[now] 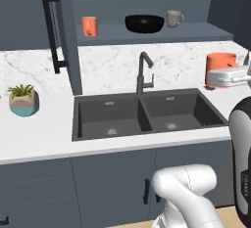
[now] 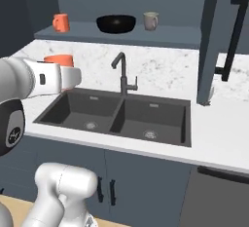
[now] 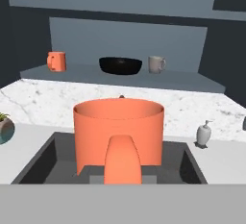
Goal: Gather all objects into one cabinet and sort the glasses and bowls to opposite sides.
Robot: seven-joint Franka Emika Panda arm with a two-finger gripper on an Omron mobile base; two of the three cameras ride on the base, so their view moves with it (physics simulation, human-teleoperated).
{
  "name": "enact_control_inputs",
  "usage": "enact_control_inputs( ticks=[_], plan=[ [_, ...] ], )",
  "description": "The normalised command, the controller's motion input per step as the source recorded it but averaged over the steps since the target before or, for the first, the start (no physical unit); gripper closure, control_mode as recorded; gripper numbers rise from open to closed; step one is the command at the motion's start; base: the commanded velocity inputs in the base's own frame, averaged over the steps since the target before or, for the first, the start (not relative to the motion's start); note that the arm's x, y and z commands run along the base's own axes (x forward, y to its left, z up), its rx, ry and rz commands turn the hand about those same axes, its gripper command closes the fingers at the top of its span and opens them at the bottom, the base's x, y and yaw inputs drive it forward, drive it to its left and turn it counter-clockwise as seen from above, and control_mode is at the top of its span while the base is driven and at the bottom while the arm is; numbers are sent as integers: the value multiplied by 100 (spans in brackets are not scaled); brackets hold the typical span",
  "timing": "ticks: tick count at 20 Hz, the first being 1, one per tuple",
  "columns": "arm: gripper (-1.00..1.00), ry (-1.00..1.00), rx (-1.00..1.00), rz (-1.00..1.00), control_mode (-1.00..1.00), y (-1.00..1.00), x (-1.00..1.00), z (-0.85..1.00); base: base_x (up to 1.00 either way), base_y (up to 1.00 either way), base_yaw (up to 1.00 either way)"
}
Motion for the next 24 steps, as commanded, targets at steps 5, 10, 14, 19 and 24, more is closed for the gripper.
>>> enact_control_inputs(
  ticks=[5,10,14,19,24],
  plan=[
    [100,0,0,0,100,0,0,0,64,21,-1],
    [100,0,0,0,100,0,0,0,55,-5,-20],
    [100,0,0,0,100,0,0,0,29,-30,-30],
    [100,0,0,0,100,0,0,0,13,-41,-20],
    [100,0,0,0,100,0,0,0,13,-7,-2]
  ],
)
